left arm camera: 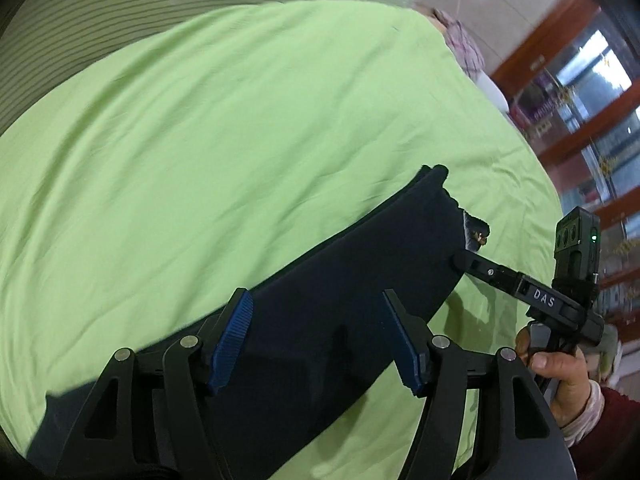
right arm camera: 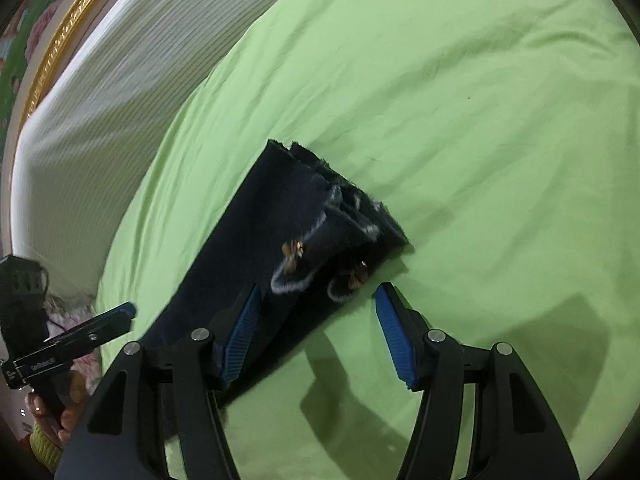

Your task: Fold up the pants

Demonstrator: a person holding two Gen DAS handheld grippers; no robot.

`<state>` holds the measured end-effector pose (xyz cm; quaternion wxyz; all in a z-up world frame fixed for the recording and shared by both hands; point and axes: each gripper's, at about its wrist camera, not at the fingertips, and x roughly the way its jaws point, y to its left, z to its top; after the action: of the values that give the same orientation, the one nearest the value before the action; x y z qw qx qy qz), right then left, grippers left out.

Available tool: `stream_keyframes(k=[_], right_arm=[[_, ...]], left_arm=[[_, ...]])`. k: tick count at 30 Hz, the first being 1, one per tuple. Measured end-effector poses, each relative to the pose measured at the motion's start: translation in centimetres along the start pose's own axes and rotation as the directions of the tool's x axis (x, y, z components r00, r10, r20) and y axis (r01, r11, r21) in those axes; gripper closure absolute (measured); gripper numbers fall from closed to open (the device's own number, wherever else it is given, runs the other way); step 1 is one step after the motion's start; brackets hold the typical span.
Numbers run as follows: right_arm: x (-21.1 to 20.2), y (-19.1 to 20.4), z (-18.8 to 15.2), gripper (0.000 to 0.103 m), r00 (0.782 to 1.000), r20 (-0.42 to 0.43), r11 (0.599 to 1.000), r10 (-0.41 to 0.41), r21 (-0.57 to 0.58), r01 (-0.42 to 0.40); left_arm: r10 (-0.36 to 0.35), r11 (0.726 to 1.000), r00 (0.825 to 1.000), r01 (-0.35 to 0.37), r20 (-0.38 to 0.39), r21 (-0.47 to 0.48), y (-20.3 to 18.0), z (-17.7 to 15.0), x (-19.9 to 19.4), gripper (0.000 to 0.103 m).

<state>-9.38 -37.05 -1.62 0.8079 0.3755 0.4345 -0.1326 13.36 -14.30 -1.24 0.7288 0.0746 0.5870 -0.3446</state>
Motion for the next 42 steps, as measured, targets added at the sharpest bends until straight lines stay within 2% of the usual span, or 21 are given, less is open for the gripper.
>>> stream_keyframes(k=[4,6,8,10,15,18,21,23,24,25,26,28,33,36,37,42], right_arm=[[0.6,-0.7,0.2,0.044,0.996,0.0,0.995,0.084,0.056,-0.084],[0.7,-1.4,0.4,0.07,0.994,-0.004,0.991,0.111,0.074,-0.11],[0.8,-2.0,0.4,0.09,0.994,-0.009,0.99,0.111,0.092,-0.11],[0.5,-2.9,0.3,0.091,0.988,0.01,0.978,0.157,0.136,-0.157],[0.0,-3.4,0.1,0.092,0.983,0.031,0.973,0.18,0.142,-0.182],[0.2,-3.0,0.2,0.092,0.984,0.028,0.977,0.176,0.118,-0.178],[0.6,-3.0,0.2,0.092,0.984,0.02,0.977,0.176,0.117,-0.177],[0.6,-3.2,0.4,0.092,0.985,0.017,0.978,0.174,0.112,-0.174],[0.6,-3.1,0.4,0.092,0.985,0.017,0.979,0.172,0.106,-0.173],[0.6,-3.0,0.6,0.092,0.985,0.016,0.98,0.173,0.102,-0.173],[0.6,-2.9,0.7,0.092,0.985,0.015,0.98,0.174,0.099,-0.174],[0.3,-2.9,0.9,0.092,0.984,0.017,0.98,0.178,0.09,-0.179],[-0.7,-1.4,1.1,0.092,0.971,0.027,0.97,0.236,0.051,-0.237],[-1.6,-0.1,1.3,0.092,0.952,0.022,0.952,0.305,0.016,-0.306],[-1.8,0.3,1.3,0.092,0.945,0.02,0.945,0.326,0.004,-0.326],[-2.4,3.7,1.2,0.092,0.9,-0.021,0.898,0.436,-0.052,-0.436]], left_arm=[[-0.028,0.997,0.999,0.031,-0.035,0.076,-1.9,2.4,2.2,0.037],[-0.046,0.994,0.998,0.051,-0.053,0.098,-2.6,3.5,3.4,0.037],[-0.06,0.991,0.994,0.07,-0.087,0.116,-3.3,4.6,4.8,0.037],[-0.067,0.988,0.992,0.081,-0.105,0.133,-4.0,5.6,6.0,0.037],[-0.085,0.975,0.984,0.115,-0.156,0.192,-6.1,7.4,8.8,0.041],[-0.086,0.967,0.972,0.134,-0.217,0.216,-7.3,8.0,10.9,0.053],[-0.059,0.955,0.97,0.124,-0.238,0.269,-8.5,8.2,12.3,0.059],[-0.073,0.951,0.968,0.141,-0.241,0.276,-8.7,8.5,12.4,0.07],[-0.089,0.95,0.965,0.157,-0.248,0.27,-8.6,8.7,12.5,0.079],[-0.104,0.95,0.962,0.17,-0.252,0.26,-8.5,8.8,12.3,0.085],[-0.112,0.957,0.969,0.164,-0.219,0.239,-8.3,8.9,12.1,0.087],[-0.113,0.955,0.972,0.163,-0.207,0.246,-8.3,8.7,11.6,0.091],[-0.157,0.954,0.975,0.19,-0.154,0.23,-7.8,8.4,8.8,0.092],[-0.19,0.953,0.975,0.21,-0.113,0.219,-7.2,8.2,6.2,0.092],[-0.174,0.962,0.977,0.195,-0.121,0.194,-7.0,8.0,5.2,0.092],[-0.182,0.964,0.982,0.188,-0.048,0.189,-5.9,6.7,0.9,0.092]])
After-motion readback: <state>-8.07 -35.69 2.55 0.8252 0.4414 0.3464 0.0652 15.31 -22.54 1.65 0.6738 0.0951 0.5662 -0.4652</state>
